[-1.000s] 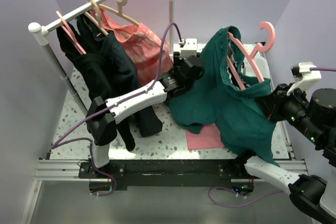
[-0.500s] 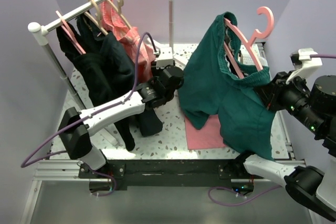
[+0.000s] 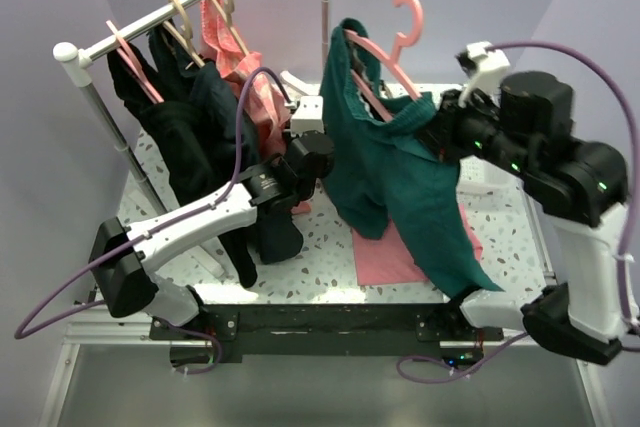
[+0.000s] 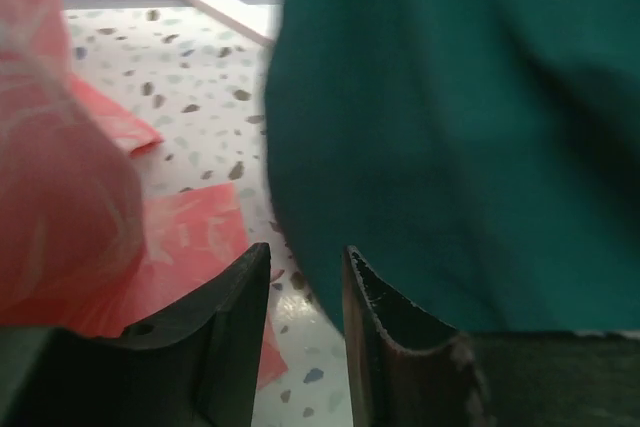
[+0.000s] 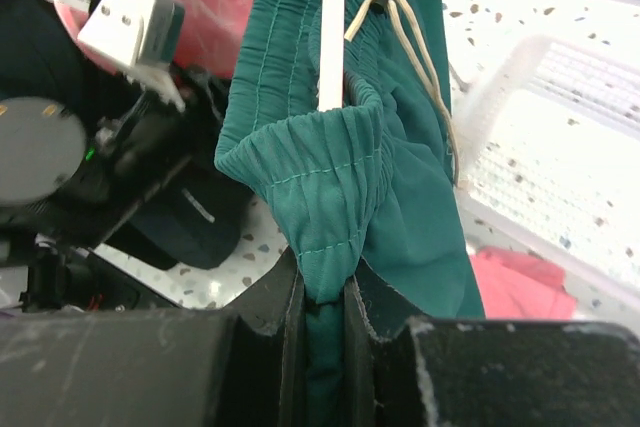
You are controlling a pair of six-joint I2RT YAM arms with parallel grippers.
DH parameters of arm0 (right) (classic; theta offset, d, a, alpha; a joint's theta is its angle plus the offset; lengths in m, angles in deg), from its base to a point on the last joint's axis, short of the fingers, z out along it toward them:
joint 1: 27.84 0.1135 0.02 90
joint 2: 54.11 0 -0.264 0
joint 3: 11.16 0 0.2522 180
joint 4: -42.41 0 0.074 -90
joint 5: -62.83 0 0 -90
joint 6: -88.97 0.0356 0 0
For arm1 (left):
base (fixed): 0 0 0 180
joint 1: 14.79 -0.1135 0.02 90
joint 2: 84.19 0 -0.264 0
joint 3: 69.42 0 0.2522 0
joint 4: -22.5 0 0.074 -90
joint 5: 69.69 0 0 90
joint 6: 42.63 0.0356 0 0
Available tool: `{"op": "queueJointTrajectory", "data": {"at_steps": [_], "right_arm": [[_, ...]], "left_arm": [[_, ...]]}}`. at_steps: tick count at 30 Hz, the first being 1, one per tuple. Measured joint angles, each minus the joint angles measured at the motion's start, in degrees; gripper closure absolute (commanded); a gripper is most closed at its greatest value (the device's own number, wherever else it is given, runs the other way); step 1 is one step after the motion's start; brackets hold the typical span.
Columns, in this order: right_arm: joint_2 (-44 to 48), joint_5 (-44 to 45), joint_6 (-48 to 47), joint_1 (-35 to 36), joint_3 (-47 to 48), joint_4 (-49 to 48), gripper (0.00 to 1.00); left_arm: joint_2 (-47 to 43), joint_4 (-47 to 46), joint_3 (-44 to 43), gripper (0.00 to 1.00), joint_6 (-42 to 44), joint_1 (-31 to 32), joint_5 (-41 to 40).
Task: Place the shorts on the hanger
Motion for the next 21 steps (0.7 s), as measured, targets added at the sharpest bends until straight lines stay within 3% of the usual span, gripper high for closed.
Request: {"op": "queueJointTrajectory", "data": {"at_steps": [6,21], "right_arm": [[-9.9,-3.2,-1.6,0.0,0.1,-7.3,1.00],[-24.0,-7.0,-6.3,0.0,6.3,-24.9,1.00]], "left_arm": [[-3.5,-0.8,0.2,0.50,5.7,0.4,13.3],[-19.4,4.1,3.8,0.48,18.7,4.3,39.7]]}}
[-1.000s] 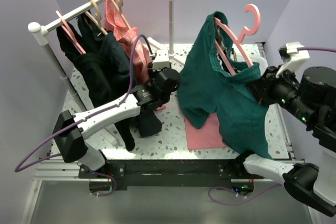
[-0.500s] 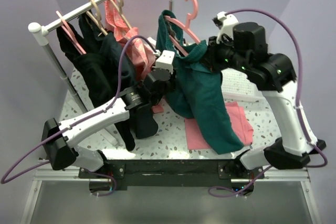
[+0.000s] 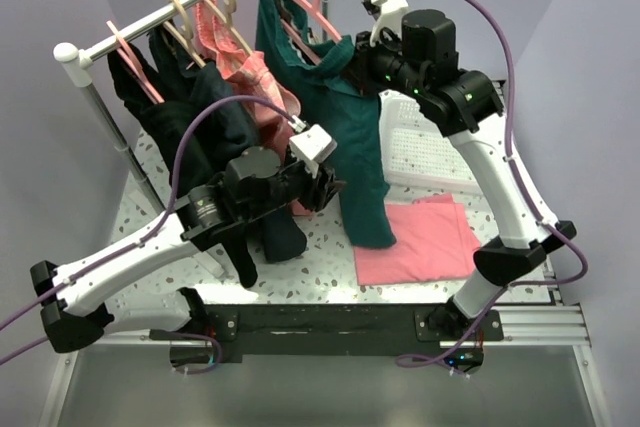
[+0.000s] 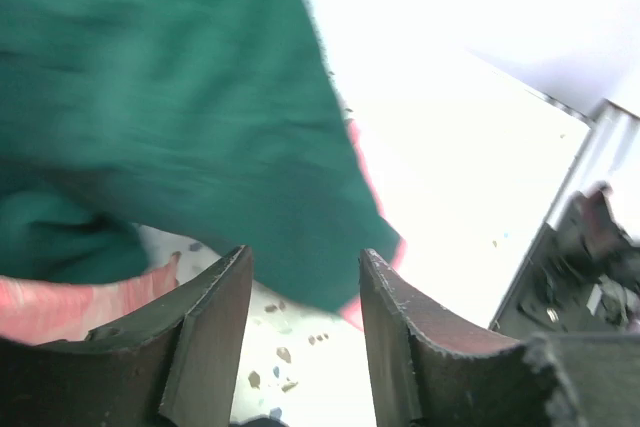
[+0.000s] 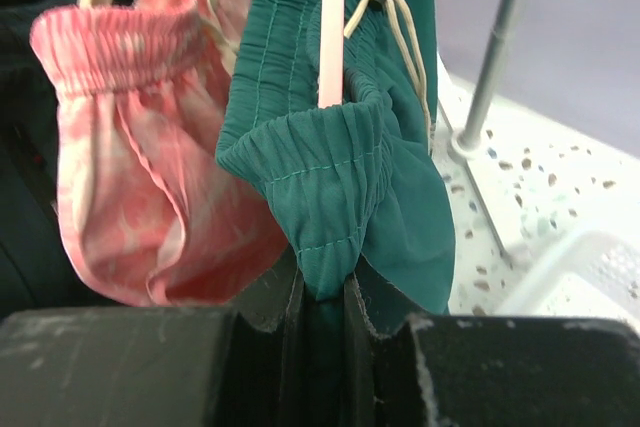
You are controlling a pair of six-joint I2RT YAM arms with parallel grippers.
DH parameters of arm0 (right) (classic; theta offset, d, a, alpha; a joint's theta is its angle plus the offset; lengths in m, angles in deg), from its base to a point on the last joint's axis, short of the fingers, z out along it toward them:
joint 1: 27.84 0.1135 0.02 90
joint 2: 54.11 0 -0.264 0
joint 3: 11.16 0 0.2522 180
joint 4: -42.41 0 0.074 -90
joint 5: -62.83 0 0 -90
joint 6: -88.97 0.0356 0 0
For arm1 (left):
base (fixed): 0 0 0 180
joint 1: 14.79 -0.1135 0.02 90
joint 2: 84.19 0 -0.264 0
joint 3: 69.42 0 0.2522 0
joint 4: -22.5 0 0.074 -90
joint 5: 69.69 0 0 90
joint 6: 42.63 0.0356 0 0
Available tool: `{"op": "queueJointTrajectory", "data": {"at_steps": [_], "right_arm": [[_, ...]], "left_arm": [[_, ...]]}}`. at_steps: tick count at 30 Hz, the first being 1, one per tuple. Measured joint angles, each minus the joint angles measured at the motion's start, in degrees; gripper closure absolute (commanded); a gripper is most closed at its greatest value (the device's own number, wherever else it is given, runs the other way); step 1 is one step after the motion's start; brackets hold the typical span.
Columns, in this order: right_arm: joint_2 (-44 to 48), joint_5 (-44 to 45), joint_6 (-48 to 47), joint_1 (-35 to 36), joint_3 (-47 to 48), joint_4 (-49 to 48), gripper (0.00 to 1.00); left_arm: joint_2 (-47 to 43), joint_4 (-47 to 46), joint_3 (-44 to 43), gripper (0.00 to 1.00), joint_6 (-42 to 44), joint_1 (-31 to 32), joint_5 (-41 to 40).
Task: Place the shorts on the hanger
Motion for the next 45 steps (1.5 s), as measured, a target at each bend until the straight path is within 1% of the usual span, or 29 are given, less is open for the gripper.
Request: {"op": "queueJointTrajectory", "data": {"at_steps": [7,15,20,25,31,35,36,37,41,42,44,45], "right_arm": [[-4.8,-2.3,-0.2,0.0,1.1,-6.0,1.00],[-7.2,-3.2,-0.2,0.1,1.1,-9.8,1.00],[-8.6,-3.4,-0.2,1.0,3.4,-10.6,1.00],[-12.9,-3.6,-0.2,2.5,8.3,-11.5,1.00],[-16.3,-3.6,-0.3,3.2,8.8,-11.9,1.00],[-16.8,-3.1,-0.4,3.2,8.8,-11.8,1.00],[-16.8,-3.0,-0.4,3.2,8.8,-11.8,0.88],[-16.8,-2.7,-0.4,3.2,8.8,-12.0,0.82],[-16.8,-1.9,-0.6,3.2,8.2,-12.7,0.66],[-16.8,-1.9,-0.7,3.2,8.0,-13.4,0.55],[-16.2,-1.7,-0.6,3.2,7.1,-14.6,0.41],[-15.6,-1.6,-0.5,3.2,6.2,-15.1,0.30]], "left_arm": [[-5.1,1.4,3.2,0.48,2.0,0.3,4.5],[-8.7,2.0,7.7,0.48,2.1,0.6,6.9],[-9.5,2.2,8.8,0.48,2.1,0.6,7.0],[-10.0,2.4,9.2,0.48,1.7,0.6,7.5],[-11.6,2.5,9.2,0.46,1.6,0.6,9.3],[-11.9,2.5,9.2,0.44,1.6,0.6,10.0],[-11.9,2.5,9.2,0.44,1.6,0.6,10.2],[-11.9,2.5,9.2,0.44,1.6,0.6,10.3],[-11.9,2.4,9.2,0.41,1.5,0.6,10.4],[-11.9,2.3,9.2,0.41,1.5,0.6,10.4],[-11.9,2.2,9.2,0.40,1.4,0.6,10.1],[-11.9,2.2,9.2,0.40,1.2,0.6,9.8]]}}
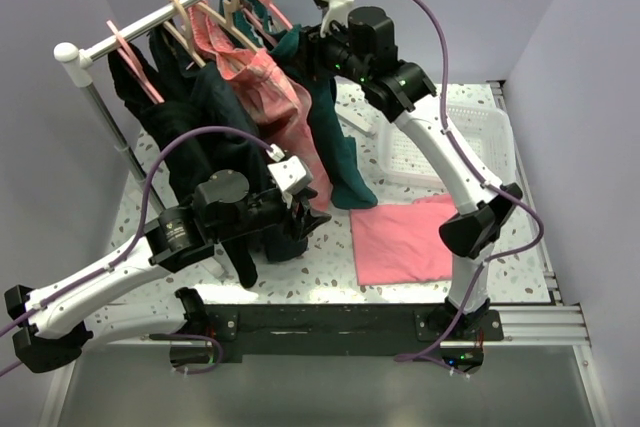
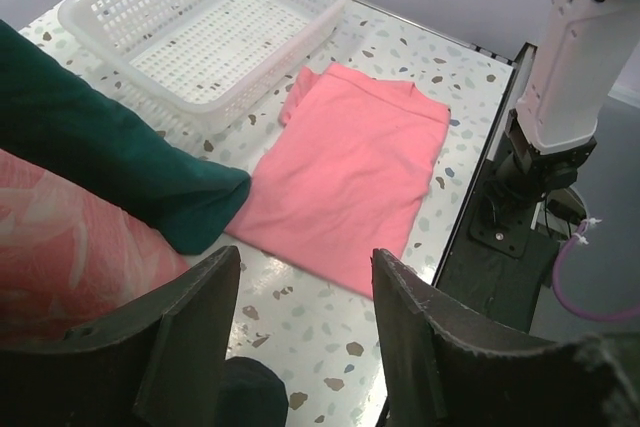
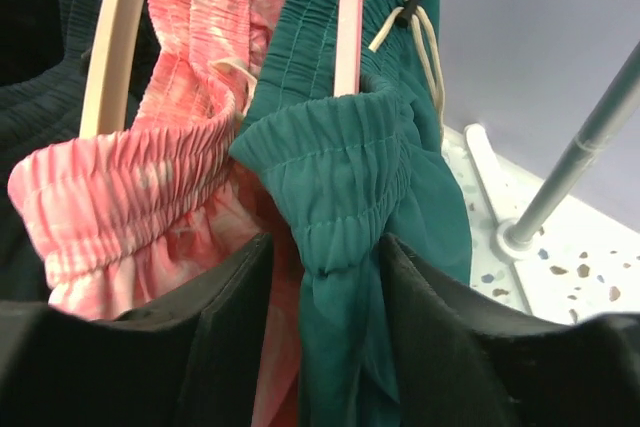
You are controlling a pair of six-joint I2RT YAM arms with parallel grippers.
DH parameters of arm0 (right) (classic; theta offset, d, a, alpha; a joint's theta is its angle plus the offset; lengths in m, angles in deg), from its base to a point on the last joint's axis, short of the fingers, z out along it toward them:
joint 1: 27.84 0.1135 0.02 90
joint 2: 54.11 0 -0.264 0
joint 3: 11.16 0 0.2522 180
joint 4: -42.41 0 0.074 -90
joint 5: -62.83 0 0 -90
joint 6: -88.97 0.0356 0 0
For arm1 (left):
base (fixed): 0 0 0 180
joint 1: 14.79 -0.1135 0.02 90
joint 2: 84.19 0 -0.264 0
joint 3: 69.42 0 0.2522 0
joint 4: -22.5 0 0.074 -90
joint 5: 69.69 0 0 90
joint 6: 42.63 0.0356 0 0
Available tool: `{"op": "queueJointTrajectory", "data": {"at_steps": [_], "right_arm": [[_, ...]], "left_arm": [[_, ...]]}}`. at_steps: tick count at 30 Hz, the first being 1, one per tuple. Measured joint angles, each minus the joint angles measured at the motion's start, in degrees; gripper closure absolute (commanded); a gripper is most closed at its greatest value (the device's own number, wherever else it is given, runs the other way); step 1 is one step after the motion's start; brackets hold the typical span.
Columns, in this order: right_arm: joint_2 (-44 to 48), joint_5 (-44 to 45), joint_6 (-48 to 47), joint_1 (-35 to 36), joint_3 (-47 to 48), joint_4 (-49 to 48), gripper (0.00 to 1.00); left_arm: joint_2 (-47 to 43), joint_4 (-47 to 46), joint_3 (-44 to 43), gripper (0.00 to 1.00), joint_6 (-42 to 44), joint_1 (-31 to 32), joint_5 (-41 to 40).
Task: Place the shorts on the hanger
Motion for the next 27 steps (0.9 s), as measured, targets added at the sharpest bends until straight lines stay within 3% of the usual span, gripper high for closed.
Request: {"op": "queueJointTrajectory", "data": {"at_steps": [3,5,7,10,27], "right_arm": [[3.3,0.7,0.7,0.0,-4.1,-1.6,0.13],[6.4,1.2,1.4,0.0,-7.3,-2.3,0.07],[9.9,1.9,2.3,0.0,-10.3,-2.7,0.02],[16.5,3.3,3.7,0.0,-16.8,-4.2,0.01],[67.0,11.2,18.0,0.0,-77.9,-12.3,0.01]], "left_arm": [[0.2,0.0,0.0,0.38,-0.3,0.0,-1.0],[0.7,-0.3,0.0,0.33,-1.0,0.0,-1.6],[1.4,-0.5,0.0,0.20,-1.4,0.0,-2.2],[2.7,-0.9,0.0,0.00,-2.6,0.0,-3.4],[9.3,-5.8,3.7,0.00,-9.1,0.0,-11.3]]}}
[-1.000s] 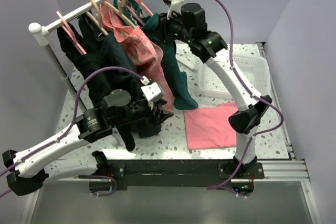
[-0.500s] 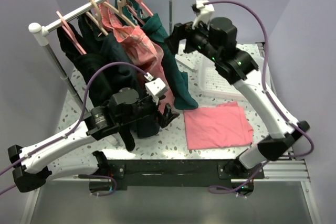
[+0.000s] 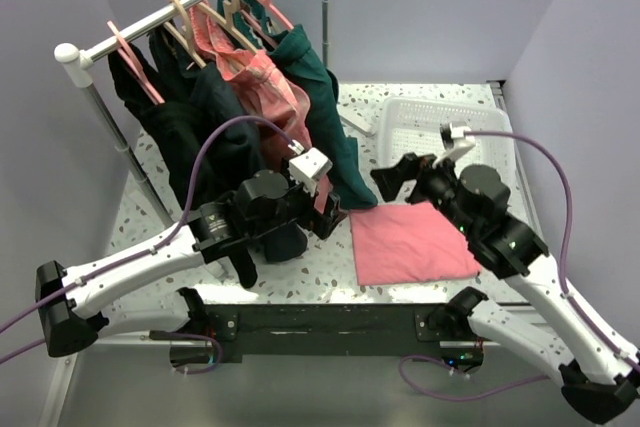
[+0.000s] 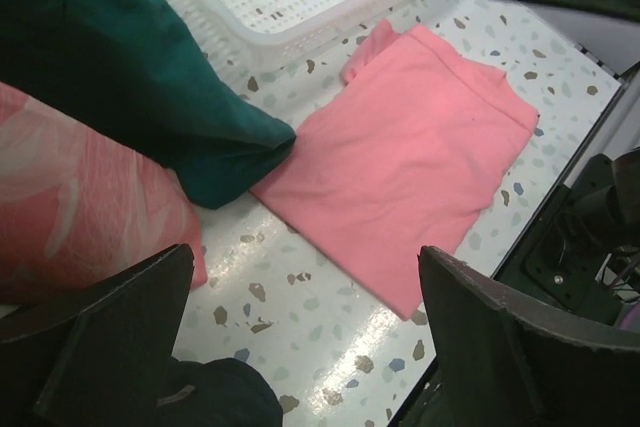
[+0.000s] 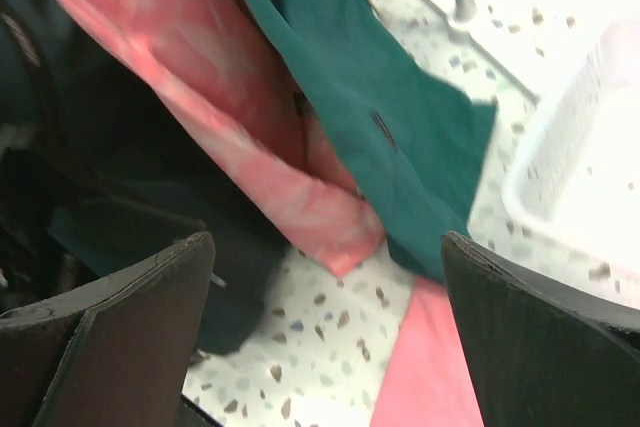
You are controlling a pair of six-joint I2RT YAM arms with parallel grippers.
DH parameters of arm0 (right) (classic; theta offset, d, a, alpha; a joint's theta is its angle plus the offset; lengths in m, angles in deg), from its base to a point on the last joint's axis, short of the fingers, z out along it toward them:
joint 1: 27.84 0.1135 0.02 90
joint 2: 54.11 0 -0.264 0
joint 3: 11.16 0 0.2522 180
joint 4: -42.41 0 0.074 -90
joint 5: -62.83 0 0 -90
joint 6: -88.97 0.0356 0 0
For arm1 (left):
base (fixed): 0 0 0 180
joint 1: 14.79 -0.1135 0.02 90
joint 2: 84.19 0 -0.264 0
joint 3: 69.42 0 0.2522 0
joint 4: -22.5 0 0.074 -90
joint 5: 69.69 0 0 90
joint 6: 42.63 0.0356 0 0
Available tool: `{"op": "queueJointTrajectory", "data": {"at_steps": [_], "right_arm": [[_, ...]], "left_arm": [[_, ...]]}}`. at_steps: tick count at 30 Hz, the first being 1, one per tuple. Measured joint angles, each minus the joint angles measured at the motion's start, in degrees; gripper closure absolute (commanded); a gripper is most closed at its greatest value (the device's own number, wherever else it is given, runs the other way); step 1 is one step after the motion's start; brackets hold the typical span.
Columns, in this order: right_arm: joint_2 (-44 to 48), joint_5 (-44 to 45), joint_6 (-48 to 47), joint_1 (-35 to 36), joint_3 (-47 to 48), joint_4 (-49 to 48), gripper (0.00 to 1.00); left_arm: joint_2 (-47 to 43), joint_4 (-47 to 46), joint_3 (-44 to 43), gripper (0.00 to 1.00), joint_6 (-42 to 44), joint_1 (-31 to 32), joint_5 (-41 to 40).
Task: Place the shorts on the hanger
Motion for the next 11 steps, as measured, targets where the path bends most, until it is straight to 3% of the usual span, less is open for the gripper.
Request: {"op": "queueJointTrajectory", "data": {"at_steps": [5,11], "right_arm": [[9.4,1.8,3.2,0.0,-10.8,2.8,0.01],[10.3,3.3,3.7,0.0,-11.2,4.4,0.01]], "left_arm": [[0.0,-0.2,2.5,0.00,-0.6,0.0,-1.9],[-0.6,-1.7,4.7,0.00,-1.1,0.0,-4.6]]}}
